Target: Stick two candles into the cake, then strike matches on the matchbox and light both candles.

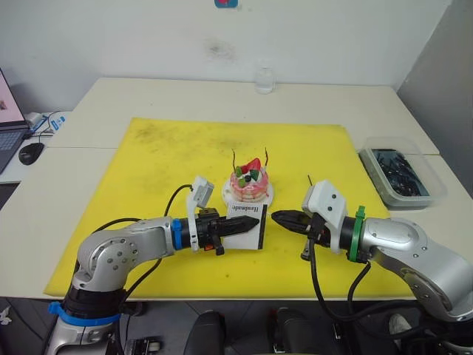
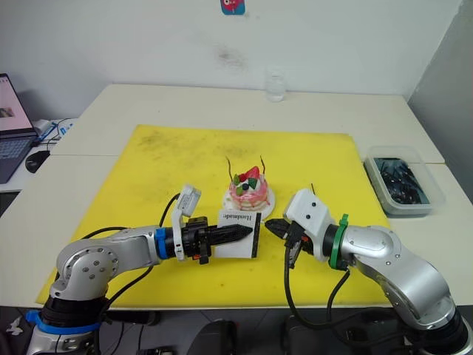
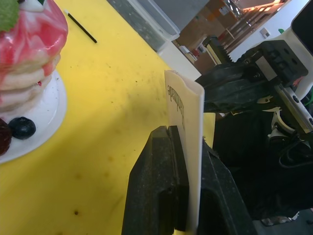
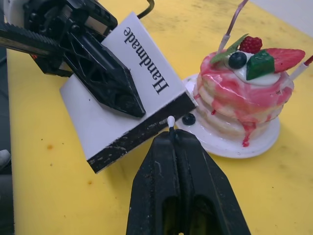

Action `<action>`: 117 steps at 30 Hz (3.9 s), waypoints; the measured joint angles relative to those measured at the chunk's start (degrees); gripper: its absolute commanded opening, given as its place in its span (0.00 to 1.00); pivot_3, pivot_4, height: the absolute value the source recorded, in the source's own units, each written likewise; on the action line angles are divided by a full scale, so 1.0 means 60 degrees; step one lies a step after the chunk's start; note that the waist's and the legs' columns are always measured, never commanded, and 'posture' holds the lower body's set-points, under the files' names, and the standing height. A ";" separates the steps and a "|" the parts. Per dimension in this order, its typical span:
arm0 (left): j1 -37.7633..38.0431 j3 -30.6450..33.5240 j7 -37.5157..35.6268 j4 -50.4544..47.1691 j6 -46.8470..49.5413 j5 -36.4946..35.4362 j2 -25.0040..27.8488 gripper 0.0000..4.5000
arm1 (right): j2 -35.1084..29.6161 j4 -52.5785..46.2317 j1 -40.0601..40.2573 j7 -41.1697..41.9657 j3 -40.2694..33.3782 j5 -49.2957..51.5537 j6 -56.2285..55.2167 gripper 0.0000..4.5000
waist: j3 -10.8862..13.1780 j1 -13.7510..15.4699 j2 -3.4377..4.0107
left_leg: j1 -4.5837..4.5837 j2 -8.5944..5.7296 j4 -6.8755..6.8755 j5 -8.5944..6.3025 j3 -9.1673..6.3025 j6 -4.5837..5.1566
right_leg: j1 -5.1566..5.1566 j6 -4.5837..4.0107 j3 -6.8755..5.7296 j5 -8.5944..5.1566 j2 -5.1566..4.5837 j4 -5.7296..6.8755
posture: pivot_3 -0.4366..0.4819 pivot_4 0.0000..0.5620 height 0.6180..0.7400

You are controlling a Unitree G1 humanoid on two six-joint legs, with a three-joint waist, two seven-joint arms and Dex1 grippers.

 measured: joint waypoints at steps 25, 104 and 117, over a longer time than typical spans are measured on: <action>0.0022 -0.0005 -0.0017 -0.0076 0.0229 -0.0064 0.0011 0.00 | -0.0078 -0.0077 0.0083 -0.0027 0.0565 -0.0755 -0.0434 0.01 | 0.0000 -0.0002 0.0000 | 0.0000 0.0000 0.0000 0.0000 0.0001 0.0000 | -0.0001 0.0000 0.0001 0.0000 0.0000 0.0000 | 0.48 0.27 1.00; 0.2439 -0.0013 -0.1583 -0.1392 -0.1483 0.1878 0.1245 0.00 | 0.3389 0.3937 -0.3741 -0.1456 0.2085 -0.3286 -0.1091 0.01 | 0.0012 -0.0030 0.0019 | -0.0009 0.0010 -0.0025 -0.0001 0.0011 0.0001 | -0.0024 -0.0023 0.0000 -0.0015 -0.0010 0.0002 | 0.48 0.27 1.00; 0.2451 -0.0084 -0.1627 -0.1391 -0.1492 0.1905 0.1240 0.00 | 0.3825 0.4102 -0.3737 -0.1506 0.1684 -0.3277 -0.0739 0.01 | 0.0012 -0.0031 0.0019 | -0.0008 0.0010 -0.0026 -0.0001 0.0010 0.0001 | -0.0024 -0.0023 -0.0002 -0.0015 -0.0010 0.0003 | 0.48 0.27 1.00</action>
